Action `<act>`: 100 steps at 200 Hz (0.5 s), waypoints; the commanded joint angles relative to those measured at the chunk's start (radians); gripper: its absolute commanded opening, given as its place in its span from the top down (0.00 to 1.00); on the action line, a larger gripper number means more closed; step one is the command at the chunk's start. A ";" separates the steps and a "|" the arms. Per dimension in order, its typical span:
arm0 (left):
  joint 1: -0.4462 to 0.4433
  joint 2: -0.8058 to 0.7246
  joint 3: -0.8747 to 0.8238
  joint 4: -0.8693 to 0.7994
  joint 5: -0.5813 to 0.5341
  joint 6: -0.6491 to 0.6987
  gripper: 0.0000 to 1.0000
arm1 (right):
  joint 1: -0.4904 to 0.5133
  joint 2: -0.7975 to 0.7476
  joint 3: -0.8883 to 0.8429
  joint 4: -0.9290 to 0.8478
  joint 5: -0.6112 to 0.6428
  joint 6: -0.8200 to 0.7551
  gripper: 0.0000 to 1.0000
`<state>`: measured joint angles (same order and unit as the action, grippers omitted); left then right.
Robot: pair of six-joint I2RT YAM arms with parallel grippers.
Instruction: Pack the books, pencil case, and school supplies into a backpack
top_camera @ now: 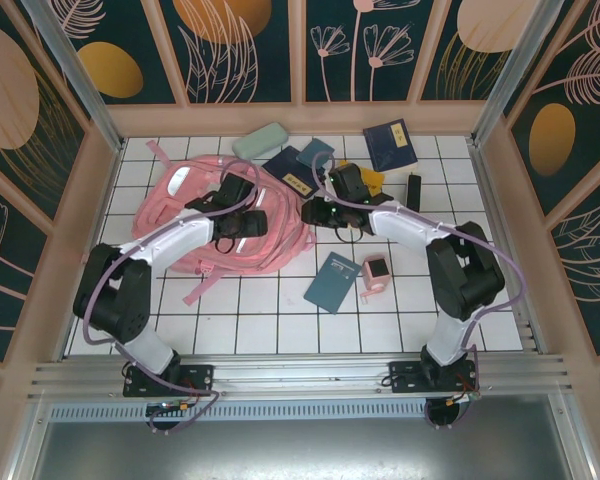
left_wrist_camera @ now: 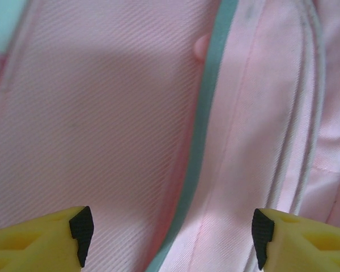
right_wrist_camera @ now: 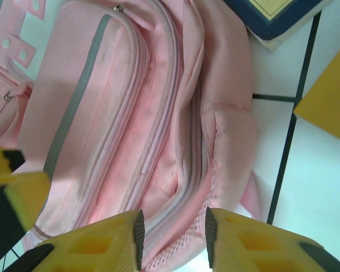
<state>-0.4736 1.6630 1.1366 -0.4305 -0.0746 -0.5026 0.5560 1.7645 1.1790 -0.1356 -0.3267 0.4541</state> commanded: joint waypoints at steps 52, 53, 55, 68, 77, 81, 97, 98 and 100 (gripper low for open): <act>-0.007 0.119 0.066 0.081 0.197 -0.006 0.37 | -0.002 -0.118 -0.177 0.126 -0.037 0.027 0.66; -0.007 0.120 0.065 0.083 0.198 -0.006 0.38 | -0.002 -0.120 -0.179 0.127 -0.037 0.027 0.66; -0.007 0.120 0.065 0.084 0.201 -0.006 0.38 | -0.002 -0.121 -0.181 0.128 -0.038 0.028 0.66; -0.006 0.121 0.062 0.094 0.213 -0.008 0.47 | -0.002 -0.129 -0.193 0.138 -0.038 0.037 0.67; -0.006 0.119 0.062 0.099 0.221 -0.008 0.54 | -0.002 -0.132 -0.201 0.145 -0.035 0.046 0.68; -0.005 0.119 0.061 0.099 0.223 -0.007 0.57 | -0.002 -0.133 -0.203 0.146 -0.036 0.050 0.68; -0.005 0.121 0.064 0.092 0.217 -0.001 0.73 | 0.001 -0.143 -0.212 0.153 -0.042 0.064 0.69; -0.005 0.122 0.064 0.092 0.216 0.000 0.74 | 0.002 -0.143 -0.214 0.153 -0.042 0.065 0.69; -0.005 0.122 0.065 0.092 0.214 0.001 0.75 | 0.002 -0.145 -0.215 0.154 -0.042 0.066 0.69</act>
<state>-0.4736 1.7786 1.1889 -0.3622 0.1059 -0.5083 0.5560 1.6661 0.9848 -0.0326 -0.3466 0.4889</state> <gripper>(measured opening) 0.346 0.315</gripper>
